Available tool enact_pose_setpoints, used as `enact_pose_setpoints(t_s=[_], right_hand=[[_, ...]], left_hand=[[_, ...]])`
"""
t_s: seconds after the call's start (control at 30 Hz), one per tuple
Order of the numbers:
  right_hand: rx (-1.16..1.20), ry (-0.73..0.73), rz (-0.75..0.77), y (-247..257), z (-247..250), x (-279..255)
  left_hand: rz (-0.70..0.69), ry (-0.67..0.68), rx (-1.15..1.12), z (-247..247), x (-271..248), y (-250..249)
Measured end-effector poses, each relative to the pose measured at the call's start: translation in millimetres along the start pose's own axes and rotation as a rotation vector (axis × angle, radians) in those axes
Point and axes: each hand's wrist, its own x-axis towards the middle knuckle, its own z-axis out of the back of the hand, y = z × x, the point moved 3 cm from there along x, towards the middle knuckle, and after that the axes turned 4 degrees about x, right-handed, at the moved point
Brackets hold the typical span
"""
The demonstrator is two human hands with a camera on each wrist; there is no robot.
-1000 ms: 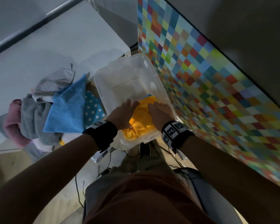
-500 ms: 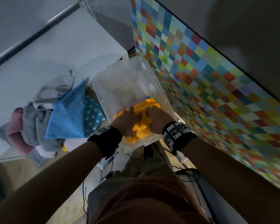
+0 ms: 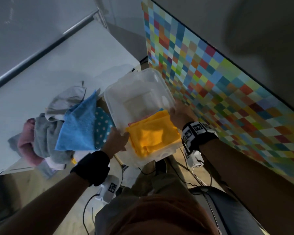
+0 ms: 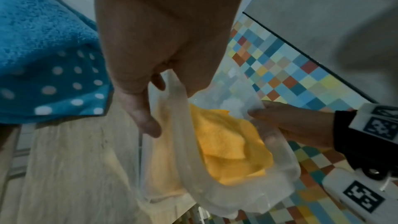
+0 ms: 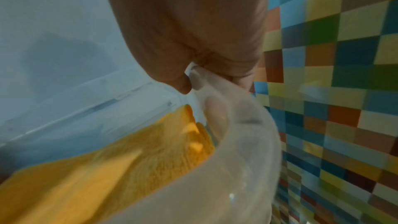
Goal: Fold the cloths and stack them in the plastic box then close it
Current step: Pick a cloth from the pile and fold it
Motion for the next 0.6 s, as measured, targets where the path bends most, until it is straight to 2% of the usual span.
enact_pose_setpoints(t_s=[0.17, 0.3, 0.37, 0.5, 0.6], right_hand=[[-0.065, -0.102, 0.024, 1.4, -7.2, -1.3], [-0.066, -0.186, 0.074, 8.5, -2.5, -4.7], [-0.088, -0.233, 0.126, 14.1, 6.8, -8.8], [0.121, -0.306, 0.162, 25.7, 31.4, -22.2], [0.141, -0.478, 0.181, 33.2, 49.2, -27.0]], left_hand=[[-0.114, -0.037, 0.047, 1.1, -2.3, -6.1], [-0.154, -0.131, 0.130, 14.2, -5.3, -19.0], [-0.239, -0.152, 0.175, 26.1, -8.4, -26.6], [-0.396, -0.207, 0.277, 64.6, 0.5, -45.0], [-0.484, -0.224, 0.421, 85.9, 7.5, -61.4]])
